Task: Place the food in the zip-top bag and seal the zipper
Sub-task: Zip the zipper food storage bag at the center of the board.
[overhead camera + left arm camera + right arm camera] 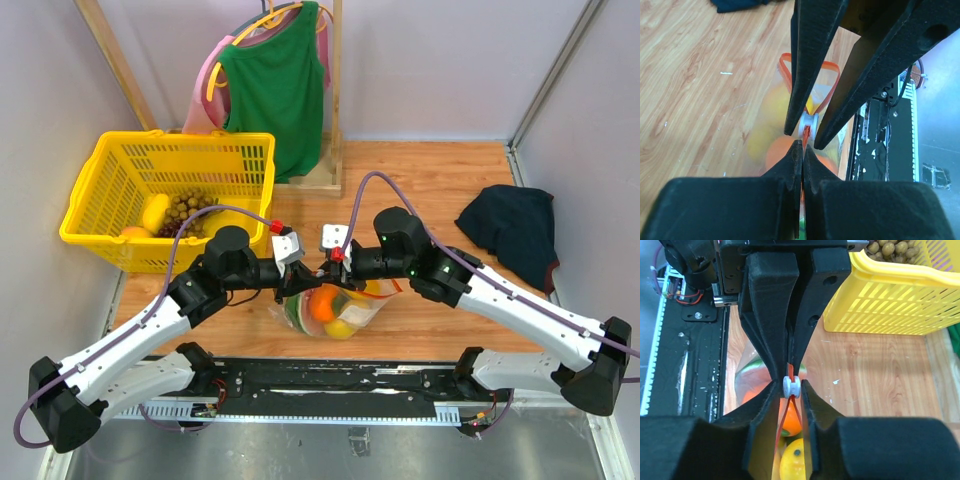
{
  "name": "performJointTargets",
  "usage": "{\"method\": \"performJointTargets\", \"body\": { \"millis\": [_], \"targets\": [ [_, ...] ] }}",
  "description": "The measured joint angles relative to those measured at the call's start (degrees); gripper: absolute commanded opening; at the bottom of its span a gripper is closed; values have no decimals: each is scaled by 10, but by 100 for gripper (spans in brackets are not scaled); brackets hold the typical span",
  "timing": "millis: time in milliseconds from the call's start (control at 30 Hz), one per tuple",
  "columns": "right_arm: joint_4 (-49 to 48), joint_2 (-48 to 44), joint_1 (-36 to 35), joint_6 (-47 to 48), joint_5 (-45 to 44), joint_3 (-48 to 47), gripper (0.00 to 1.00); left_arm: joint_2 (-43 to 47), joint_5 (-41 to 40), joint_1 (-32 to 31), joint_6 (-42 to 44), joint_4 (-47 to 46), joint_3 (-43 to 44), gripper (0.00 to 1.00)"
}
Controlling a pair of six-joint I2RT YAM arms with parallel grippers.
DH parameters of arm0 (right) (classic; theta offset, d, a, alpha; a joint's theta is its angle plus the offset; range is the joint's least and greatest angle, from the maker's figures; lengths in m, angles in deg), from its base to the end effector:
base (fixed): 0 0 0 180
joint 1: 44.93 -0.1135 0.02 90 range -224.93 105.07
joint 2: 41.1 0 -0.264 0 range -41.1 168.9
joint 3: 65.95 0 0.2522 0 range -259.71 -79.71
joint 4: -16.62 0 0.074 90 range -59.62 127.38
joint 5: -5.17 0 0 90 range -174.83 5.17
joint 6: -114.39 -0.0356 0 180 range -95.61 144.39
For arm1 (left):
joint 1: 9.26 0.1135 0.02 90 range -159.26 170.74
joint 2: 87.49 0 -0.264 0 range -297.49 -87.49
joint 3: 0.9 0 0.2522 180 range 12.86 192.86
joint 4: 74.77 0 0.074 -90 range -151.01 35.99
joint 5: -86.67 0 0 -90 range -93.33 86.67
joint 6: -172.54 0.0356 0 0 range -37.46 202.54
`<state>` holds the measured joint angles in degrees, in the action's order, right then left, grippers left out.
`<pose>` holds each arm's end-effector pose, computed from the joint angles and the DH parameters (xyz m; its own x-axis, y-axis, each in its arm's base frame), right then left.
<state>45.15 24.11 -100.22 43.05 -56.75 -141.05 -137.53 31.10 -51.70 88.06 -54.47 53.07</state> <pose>0.1329 0.2213 0.3628 0.1409 -0.2924 -0.9459 -0.9860 0.0446 -0.1606 0.1349 -0.1506 0.3040 -0.1150 0.2126 -0.9703 0.9725 0.2232 -0.0663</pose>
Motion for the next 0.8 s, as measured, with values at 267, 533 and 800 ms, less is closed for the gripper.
{"method": "performJointTargets", "body": {
  "millis": [267, 533, 800],
  "targets": [
    [2, 0, 0, 7, -3, 0, 1, 0, -3, 0, 0, 0, 0, 0],
    [16, -10, 0, 14, -24, 2, 1, 9, -16, 0, -1, -2, 0, 0],
    [23, -17, 0, 17, -41, 9, 1, 18, -34, 0, -8, -2, -1, 0]
  ]
}}
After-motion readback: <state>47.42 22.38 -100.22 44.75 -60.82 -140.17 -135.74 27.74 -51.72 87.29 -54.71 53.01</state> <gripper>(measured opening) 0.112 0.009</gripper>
